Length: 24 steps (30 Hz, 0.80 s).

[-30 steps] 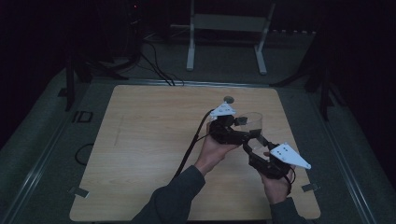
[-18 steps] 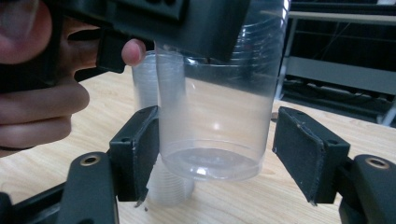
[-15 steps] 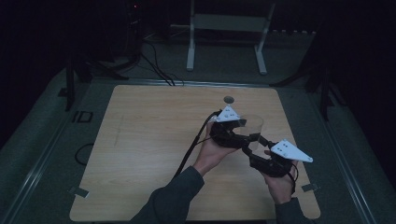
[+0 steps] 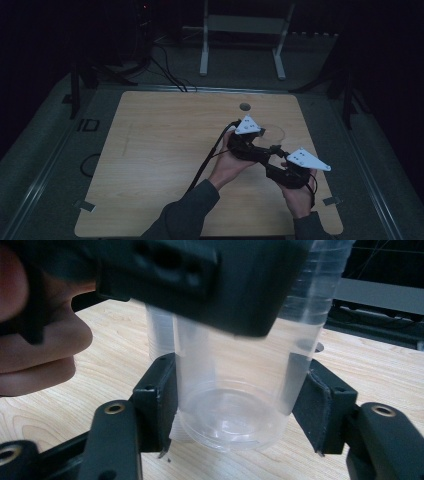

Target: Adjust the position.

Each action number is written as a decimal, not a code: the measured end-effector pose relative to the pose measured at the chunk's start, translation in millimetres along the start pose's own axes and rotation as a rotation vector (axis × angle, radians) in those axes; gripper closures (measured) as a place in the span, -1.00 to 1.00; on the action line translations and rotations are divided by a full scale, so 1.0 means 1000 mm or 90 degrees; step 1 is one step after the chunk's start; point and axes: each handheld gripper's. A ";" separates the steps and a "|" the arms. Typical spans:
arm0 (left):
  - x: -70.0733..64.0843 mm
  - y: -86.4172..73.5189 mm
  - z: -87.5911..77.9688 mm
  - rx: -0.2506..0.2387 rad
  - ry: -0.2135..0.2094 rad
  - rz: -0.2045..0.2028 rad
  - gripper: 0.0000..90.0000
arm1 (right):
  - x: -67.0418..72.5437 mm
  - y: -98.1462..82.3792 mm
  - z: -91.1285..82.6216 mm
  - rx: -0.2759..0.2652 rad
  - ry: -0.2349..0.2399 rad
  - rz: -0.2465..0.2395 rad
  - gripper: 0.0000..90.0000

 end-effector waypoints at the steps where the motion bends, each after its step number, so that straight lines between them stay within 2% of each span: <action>1: 0.000 0.000 0.000 -0.004 -0.001 -0.005 -0.44 | 0.000 0.000 0.000 0.000 0.000 0.000 -0.10; 6: 0.001 0.001 0.001 -0.018 -0.007 -0.022 -0.51 | 0.001 -0.001 0.000 -0.002 0.005 0.003 -0.09; 9: 0.000 0.001 0.000 -0.027 -0.005 -0.020 -0.51 | 0.002 -0.001 0.002 0.001 0.013 -0.001 -0.09; 21: -0.004 0.000 -0.002 -0.043 0.014 0.014 -0.44 | 0.002 -0.002 0.001 0.001 0.025 0.004 -0.09; 24: -0.005 -0.001 -0.002 -0.045 0.009 0.019 -0.40 | 0.002 -0.002 0.001 0.001 0.022 0.004 -0.14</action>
Point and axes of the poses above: each handheld gripper's, and its own axes: z roughly forward along the jaws, y roughly out of its top, x roughly to its left
